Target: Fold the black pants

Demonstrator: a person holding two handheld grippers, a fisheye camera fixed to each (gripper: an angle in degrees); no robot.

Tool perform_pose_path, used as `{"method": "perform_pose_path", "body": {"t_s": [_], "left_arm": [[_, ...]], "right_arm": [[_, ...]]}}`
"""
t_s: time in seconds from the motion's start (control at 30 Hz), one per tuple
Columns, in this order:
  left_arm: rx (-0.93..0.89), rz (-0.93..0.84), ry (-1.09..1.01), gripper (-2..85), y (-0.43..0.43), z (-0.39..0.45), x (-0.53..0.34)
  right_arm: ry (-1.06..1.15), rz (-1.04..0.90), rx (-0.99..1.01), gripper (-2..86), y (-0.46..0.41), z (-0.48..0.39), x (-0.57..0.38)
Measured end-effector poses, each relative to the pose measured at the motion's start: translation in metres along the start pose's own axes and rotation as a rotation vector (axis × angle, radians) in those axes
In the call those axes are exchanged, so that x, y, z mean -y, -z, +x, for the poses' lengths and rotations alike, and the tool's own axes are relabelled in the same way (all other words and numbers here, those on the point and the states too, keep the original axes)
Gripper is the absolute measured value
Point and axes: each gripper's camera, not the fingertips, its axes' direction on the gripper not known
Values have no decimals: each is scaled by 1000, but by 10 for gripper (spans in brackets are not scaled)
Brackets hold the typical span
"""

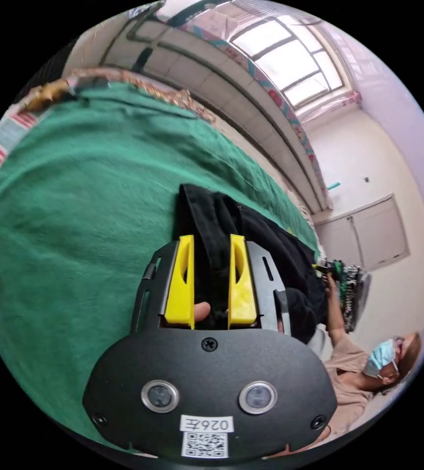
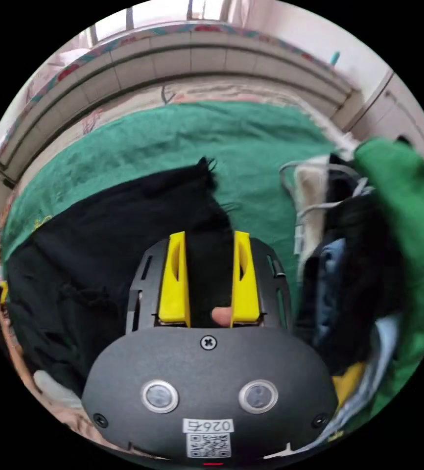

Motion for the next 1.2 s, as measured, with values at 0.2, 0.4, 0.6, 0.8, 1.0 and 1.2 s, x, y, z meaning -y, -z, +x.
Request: {"method": "perform_pose_path", "body": {"t_s": [0.2, 0.4, 0.6, 0.8, 1.0, 1.2], "left_arm": [[-39, -23, 21, 10, -32, -3, -25], [16, -98, -40, 44, -23, 14, -55], [233, 27, -154, 29, 54, 61, -127], [-9, 548, -287, -8, 192, 119, -281], [-256, 1051, -707, -9, 284, 236, -453], [-418, 930, -667, -5, 277, 271, -477]], "right_arm": [[137, 102, 21, -9, 17, -22, -31], [10, 18, -10, 27, -14, 0, -38], [112, 322, -108, 19, 56, -30, -151], [177, 771, 38, -10, 154, -46, -302], [103, 1461, 346, -10, 227, -42, -457], [403, 917, 419, -12, 240, -123, -381]]}}
